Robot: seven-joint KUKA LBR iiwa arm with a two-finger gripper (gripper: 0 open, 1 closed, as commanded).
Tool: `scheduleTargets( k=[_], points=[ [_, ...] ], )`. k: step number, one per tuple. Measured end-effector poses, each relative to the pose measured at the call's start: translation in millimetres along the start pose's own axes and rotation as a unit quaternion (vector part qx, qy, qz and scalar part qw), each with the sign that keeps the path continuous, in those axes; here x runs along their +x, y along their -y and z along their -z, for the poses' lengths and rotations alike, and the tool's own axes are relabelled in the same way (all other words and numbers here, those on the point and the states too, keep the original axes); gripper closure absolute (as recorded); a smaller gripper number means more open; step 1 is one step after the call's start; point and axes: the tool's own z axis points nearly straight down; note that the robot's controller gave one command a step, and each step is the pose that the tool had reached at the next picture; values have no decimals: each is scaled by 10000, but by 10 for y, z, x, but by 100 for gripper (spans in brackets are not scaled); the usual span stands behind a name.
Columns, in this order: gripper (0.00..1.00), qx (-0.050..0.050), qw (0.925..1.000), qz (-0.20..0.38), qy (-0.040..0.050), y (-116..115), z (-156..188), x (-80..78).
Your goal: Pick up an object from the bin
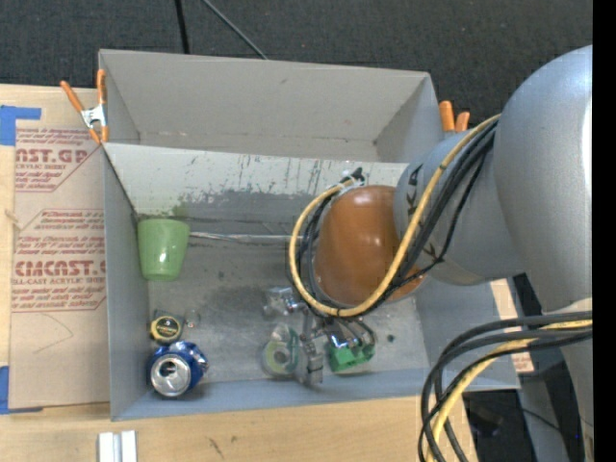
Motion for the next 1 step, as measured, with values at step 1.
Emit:
scheduleTargets(
  k=[1],
  points=[
    [100, -2, 10000, -15, -27, 10, -6, 5]
  ],
)
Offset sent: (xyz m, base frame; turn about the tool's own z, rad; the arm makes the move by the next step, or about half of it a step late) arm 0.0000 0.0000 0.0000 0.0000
